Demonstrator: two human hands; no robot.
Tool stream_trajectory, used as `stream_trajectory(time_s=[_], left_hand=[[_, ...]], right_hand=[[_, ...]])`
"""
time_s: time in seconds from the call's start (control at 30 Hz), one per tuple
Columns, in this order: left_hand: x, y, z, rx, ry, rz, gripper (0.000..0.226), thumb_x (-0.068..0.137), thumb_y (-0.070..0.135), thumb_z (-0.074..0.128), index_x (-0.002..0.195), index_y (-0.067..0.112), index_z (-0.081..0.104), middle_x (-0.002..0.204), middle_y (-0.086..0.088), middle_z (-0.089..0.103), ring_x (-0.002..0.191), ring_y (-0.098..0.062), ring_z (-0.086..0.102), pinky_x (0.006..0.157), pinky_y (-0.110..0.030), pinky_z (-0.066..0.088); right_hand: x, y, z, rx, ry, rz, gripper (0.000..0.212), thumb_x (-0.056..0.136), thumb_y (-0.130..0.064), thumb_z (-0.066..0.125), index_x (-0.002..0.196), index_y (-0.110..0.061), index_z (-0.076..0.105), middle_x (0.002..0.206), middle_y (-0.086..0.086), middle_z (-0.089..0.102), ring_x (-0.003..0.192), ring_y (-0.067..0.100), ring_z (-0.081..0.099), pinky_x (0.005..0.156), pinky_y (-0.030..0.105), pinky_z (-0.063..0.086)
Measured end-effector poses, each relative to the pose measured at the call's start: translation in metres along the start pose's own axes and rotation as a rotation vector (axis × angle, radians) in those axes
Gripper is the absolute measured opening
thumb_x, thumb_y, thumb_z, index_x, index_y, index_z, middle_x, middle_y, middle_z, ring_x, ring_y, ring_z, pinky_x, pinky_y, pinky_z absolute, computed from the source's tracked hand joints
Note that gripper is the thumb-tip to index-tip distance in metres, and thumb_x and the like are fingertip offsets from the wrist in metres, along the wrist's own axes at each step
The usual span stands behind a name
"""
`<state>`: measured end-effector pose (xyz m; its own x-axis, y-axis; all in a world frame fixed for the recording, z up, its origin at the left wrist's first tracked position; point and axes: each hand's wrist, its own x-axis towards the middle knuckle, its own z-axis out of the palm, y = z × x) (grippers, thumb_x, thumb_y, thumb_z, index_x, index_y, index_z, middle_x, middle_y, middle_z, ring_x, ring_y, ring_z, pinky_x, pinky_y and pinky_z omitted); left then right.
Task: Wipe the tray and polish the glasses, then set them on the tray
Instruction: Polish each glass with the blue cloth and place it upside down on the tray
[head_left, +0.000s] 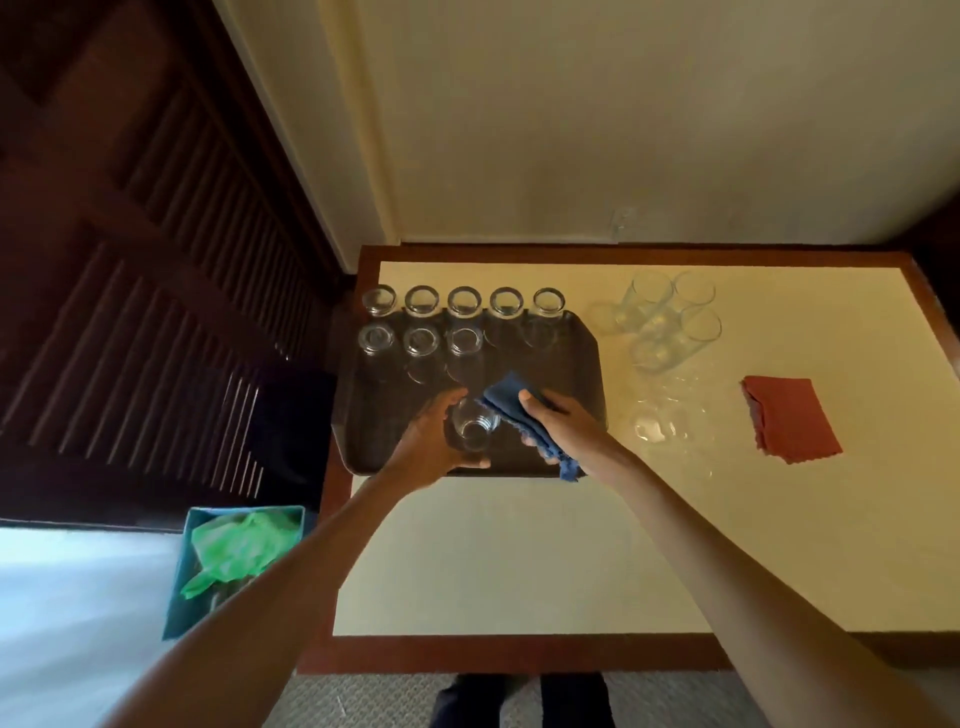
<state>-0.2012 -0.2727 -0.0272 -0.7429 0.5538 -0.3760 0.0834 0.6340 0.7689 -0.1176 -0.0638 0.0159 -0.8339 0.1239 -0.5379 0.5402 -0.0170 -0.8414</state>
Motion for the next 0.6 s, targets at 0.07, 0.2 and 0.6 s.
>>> stream_trajectory(time_s=[0.07,0.2,0.6], left_hand=[[0.003,-0.009,0.014,-0.02,0.053,0.009,0.101,0.06,0.04,0.1,0.146,0.024,0.05,0.135,0.004,0.064,0.12,-0.016,0.062,0.101,-0.036,0.054],[0.011,-0.015,0.025,-0.037,0.153,0.009,0.073,0.07,0.034,0.096,0.133,0.025,0.061,0.109,0.008,0.074,0.088,-0.012,0.07,0.084,-0.04,0.062],[0.025,0.049,-0.042,0.11,-0.031,0.251,0.079,0.071,0.028,0.095,0.14,0.031,0.057,0.138,0.016,0.051,0.126,-0.008,0.054,0.112,-0.037,0.048]], right_hand=[[0.002,0.009,0.005,0.019,-0.003,0.01,0.033,0.103,-0.034,0.053,0.103,-0.001,0.057,0.064,0.009,0.058,0.046,0.016,0.048,0.041,0.023,0.036],[0.005,0.019,0.007,0.098,-0.054,0.051,0.03,0.103,-0.033,0.054,0.106,-0.003,0.057,0.063,0.007,0.055,0.05,0.018,0.045,0.039,0.022,0.034],[0.002,-0.044,-0.025,-0.297,-0.157,0.007,0.042,0.101,-0.042,0.056,0.086,-0.004,0.066,0.066,0.007,0.069,0.061,0.025,0.067,0.062,0.032,0.053]])
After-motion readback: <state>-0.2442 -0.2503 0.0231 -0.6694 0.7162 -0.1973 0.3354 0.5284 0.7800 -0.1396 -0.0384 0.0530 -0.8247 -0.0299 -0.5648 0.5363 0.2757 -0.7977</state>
